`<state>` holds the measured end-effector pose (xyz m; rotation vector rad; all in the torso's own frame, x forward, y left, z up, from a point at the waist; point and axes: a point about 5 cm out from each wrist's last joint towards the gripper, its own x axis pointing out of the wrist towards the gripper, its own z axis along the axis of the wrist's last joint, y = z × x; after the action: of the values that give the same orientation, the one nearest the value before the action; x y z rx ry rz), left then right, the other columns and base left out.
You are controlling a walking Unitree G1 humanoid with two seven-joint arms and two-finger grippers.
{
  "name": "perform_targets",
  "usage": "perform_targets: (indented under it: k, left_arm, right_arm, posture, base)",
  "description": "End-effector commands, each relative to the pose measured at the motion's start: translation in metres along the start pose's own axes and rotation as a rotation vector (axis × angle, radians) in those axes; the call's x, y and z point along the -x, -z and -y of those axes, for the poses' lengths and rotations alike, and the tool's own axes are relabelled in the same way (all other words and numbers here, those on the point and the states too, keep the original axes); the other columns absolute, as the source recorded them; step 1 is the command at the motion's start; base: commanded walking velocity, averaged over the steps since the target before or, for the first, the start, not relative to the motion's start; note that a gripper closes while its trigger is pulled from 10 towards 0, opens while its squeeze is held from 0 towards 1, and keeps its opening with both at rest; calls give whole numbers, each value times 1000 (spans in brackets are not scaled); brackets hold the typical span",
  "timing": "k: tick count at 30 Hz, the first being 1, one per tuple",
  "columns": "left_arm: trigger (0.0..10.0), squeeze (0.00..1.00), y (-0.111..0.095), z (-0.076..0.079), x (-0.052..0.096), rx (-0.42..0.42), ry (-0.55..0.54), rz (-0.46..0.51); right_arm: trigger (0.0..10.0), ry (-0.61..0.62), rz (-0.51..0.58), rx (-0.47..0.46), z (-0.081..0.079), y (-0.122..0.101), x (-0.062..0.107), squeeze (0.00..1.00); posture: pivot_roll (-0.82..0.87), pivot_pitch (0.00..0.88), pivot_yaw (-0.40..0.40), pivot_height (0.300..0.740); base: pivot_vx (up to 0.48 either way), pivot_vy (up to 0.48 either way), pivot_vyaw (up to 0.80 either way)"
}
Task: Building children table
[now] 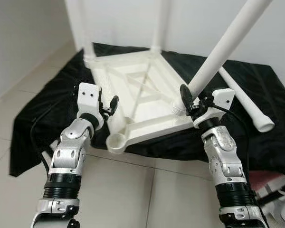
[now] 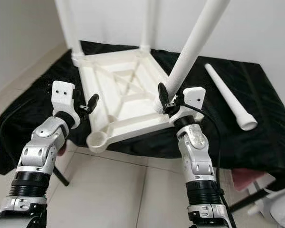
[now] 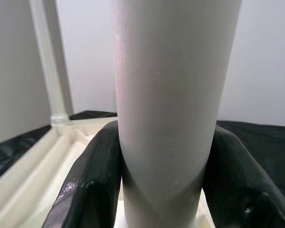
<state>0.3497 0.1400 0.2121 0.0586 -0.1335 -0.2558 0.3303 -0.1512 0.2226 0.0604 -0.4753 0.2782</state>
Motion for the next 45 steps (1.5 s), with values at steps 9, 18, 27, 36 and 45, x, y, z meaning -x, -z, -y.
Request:
perform_targets:
  k: [9,18,27,36,45]
  left_arm:
    - [10000,0,-4,-1,-9,-17,0,9]
    - [10000,0,-9,-6,-12,-27,-17,37]
    - [10000,0,-14,-12,-10,-21,-43,58]
    - [10000,0,-12,-19,-5,-24,-67,61]
    - [10000,0,-11,-21,-3,-22,-74,56]
  right_arm:
    - [10000,1,5,13,-1,-2,-5,0]
    - [10000,3,10,23,0,-2,-7,0]
    - [10000,5,17,19,0,-2,-10,0]
    - [10000,1,44,8,-2,-4,-10,0]
    - [10000,5,52,9,-2,-4,-9,0]
  posture:
    - [-77,42,3,740]
    - [-72,36,9,740]
    - [-46,44,9,740]
    - [-40,57,15,740]
    - [-40,52,20,740]
  base:
    - [0,0,-781]
    - [0,0,-781]
    - [0,0,-758]
    - [0,0,0]
    - [0,0,0]
